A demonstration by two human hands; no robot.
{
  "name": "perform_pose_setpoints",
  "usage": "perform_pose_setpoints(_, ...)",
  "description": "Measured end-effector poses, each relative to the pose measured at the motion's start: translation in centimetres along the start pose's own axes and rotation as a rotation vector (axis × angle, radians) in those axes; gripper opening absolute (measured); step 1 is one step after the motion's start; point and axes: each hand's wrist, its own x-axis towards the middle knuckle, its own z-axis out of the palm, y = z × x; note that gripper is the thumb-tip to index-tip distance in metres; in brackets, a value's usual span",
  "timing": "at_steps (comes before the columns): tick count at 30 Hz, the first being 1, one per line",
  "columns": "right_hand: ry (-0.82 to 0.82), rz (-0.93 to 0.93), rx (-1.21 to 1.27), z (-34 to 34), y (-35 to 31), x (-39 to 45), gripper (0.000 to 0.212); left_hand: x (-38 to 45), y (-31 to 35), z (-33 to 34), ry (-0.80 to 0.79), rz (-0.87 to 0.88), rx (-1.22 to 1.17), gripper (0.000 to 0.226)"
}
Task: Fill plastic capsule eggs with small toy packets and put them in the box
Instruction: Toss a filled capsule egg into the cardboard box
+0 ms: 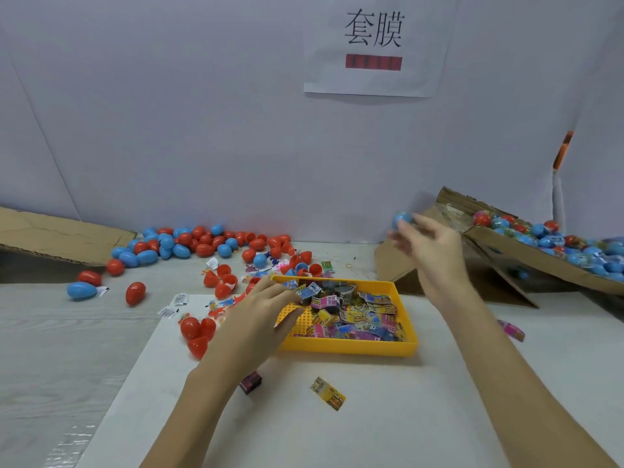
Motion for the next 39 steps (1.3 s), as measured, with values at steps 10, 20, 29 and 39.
perform_pose_setpoints(10, -0.109, 0.347, 0.296, -0.1, 3.6, -2.1, 0.021, -0.2, -0.8, 1.4, -0.189, -0.106, 0.041, 0.038)
perform_pose_setpoints(20, -0.371, 0.376, 0.237, 3.1, 7.6, -4.6, 0.026, -0.5, -1.1, 2.2, -0.368, -0.421, 0.019, 0.07)
perform_pose_setpoints(29, -0.399, 0.389, 0.188, 2.9, 8.4, -4.3, 0.023, 2.1, -9.2, -2.4, -0.273, -0.826, 0.33, 0.07)
perform_pose_setpoints(39, -0.422, 0.37, 0.143, 3.2, 8.4, -4.5, 0.024, -2.4, -15.7, -5.1, -0.166, -0.927, 0.347, 0.026)
